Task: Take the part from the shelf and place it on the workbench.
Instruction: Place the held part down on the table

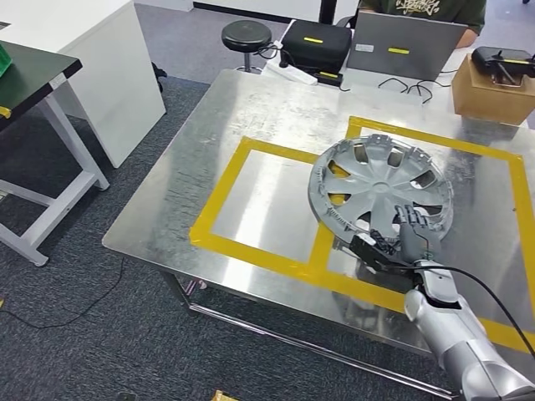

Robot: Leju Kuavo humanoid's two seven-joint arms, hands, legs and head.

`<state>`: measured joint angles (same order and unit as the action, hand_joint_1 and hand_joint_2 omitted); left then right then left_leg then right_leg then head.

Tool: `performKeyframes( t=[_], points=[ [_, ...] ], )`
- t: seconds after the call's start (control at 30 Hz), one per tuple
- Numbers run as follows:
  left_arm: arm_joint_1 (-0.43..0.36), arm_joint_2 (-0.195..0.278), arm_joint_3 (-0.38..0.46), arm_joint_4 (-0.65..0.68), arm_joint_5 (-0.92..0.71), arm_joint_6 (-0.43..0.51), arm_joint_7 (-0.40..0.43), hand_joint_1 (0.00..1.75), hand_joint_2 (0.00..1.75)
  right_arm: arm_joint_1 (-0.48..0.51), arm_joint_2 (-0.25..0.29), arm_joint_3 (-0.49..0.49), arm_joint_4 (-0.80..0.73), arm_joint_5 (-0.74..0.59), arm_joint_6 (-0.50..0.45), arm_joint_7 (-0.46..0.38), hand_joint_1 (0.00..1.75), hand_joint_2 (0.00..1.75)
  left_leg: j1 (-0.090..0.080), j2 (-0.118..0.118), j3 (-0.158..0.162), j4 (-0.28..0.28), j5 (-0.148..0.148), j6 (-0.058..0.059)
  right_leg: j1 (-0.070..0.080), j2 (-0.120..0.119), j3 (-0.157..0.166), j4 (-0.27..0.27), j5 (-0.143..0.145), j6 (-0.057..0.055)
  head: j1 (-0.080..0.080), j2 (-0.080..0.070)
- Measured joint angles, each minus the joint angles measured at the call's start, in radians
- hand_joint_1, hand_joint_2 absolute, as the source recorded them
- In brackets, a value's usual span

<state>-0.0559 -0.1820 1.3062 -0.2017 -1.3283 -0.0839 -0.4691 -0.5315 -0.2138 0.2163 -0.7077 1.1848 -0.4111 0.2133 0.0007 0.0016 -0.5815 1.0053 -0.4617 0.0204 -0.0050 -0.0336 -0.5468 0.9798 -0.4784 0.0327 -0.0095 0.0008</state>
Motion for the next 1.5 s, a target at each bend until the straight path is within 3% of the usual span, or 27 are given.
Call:
performKeyframes(
  t=[0.47,0.7,1.5],
  points=[
    [-0.001,0.000,0.002,0.000,0.000,0.000,-0.004,0.00,0.00,-0.038,-0.044,0.002,0.002,0.061,0.120,0.033,0.00,0.00,0.000,0.000,0.000,0.000,0.001,0.000,0.000,0.000,0.000,0.001,0.000,0.000,0.000,0.000],
    [-0.001,0.001,0.002,0.000,-0.001,0.000,-0.007,0.00,0.00,-0.079,-0.116,0.006,0.022,0.091,0.196,0.041,0.00,0.00,0.000,0.000,0.000,0.000,0.001,0.001,0.000,-0.001,0.001,0.000,0.000,0.000,0.000,0.000],
    [-0.002,0.004,0.004,0.000,0.009,0.005,-0.014,0.00,0.00,-0.107,-0.294,0.008,0.139,0.127,0.279,0.027,0.00,0.00,-0.001,-0.002,0.000,0.000,0.001,0.001,0.000,-0.002,0.002,0.000,0.001,0.001,0.000,0.000]
  ],
)
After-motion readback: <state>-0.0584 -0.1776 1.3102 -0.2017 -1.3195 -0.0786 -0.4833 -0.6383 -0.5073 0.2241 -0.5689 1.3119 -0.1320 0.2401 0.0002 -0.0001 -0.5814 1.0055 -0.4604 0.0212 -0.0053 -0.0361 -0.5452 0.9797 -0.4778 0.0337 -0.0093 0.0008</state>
